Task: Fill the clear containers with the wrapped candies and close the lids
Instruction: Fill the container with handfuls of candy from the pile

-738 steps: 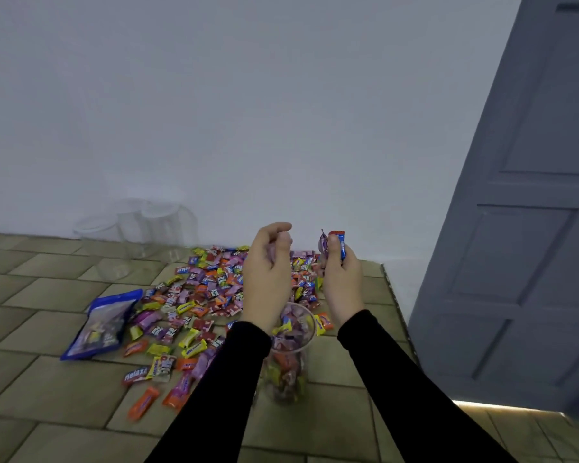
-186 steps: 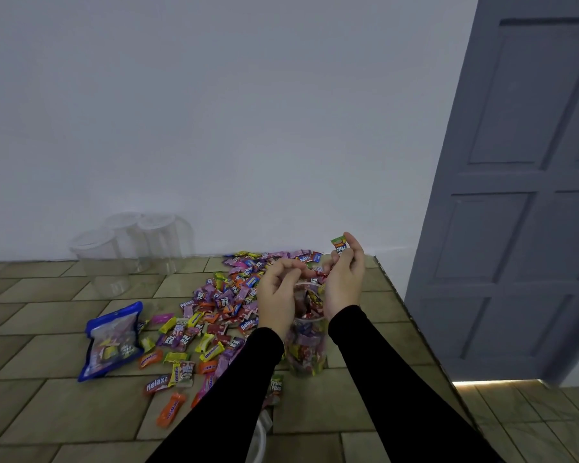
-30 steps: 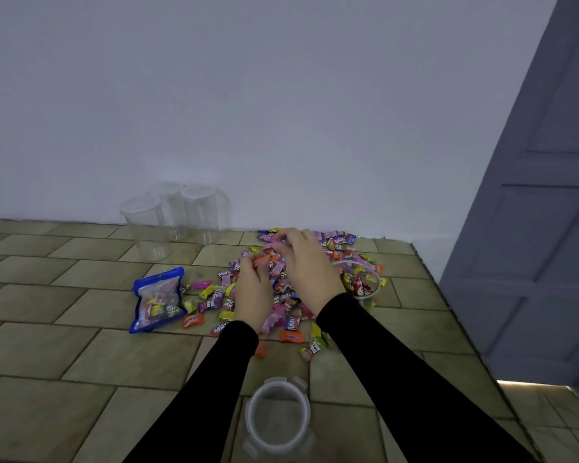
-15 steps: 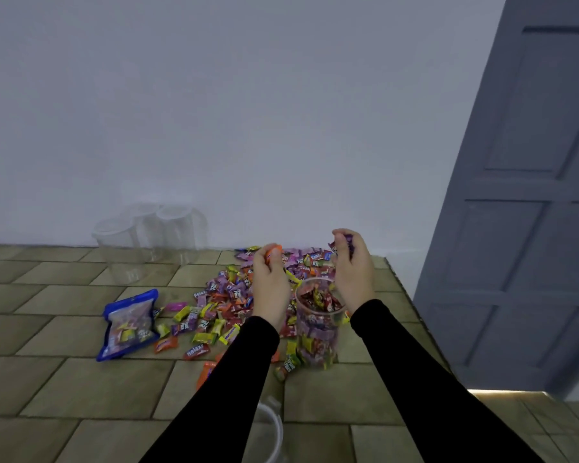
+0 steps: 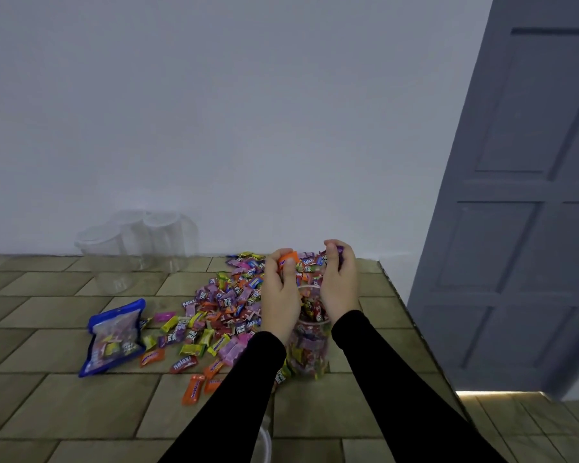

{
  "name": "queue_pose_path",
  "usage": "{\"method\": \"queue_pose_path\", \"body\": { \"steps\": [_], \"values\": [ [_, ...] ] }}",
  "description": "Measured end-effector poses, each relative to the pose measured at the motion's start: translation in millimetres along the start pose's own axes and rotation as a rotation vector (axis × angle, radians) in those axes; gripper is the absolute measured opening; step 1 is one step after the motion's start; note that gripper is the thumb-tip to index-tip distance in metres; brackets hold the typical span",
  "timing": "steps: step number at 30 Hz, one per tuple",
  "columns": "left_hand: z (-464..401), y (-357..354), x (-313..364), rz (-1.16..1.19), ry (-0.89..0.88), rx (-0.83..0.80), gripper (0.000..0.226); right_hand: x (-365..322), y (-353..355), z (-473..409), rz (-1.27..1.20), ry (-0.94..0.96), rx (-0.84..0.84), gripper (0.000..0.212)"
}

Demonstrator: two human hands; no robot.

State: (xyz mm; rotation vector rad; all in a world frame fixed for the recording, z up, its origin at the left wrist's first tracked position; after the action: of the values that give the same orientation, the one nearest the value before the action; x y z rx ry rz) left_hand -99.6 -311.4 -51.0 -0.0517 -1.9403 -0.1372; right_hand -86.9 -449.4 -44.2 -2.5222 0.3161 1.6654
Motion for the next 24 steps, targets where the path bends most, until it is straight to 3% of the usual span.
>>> {"method": "queue_pose_path", "body": {
  "steps": [17, 21, 24],
  "values": [
    [10.5, -4.8, -5.6, 0.096, 0.008, -0.098, 0.018, 7.4, 5.4, 2.2, -0.031, -0.017, 0.056, 0.014],
    [20.1, 1.2, -7.3, 0.106, -0.056, -0.015, 0.02, 6.0, 3.3, 5.1, -0.053, -0.018, 0.034, 0.016],
    [22.3, -6.1, -21.1, 0.098, 0.061, -0.022, 0.03, 3.2, 0.9, 6.6, -0.07, -0.027, 0.004, 0.017]
  ]
}}
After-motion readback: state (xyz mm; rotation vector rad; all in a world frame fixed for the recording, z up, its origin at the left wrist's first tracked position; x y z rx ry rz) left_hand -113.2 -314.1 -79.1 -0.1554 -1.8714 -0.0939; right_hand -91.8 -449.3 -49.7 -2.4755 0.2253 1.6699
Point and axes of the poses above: each hand's wrist, its own z-axis away from the middle knuckle, its own y-axis out of the back of the hand, x = y × z, the point moved 8 cm from there along -z, towards the middle knuckle, and after that the axes turned 15 degrees about -x, right-handed, at the moved point
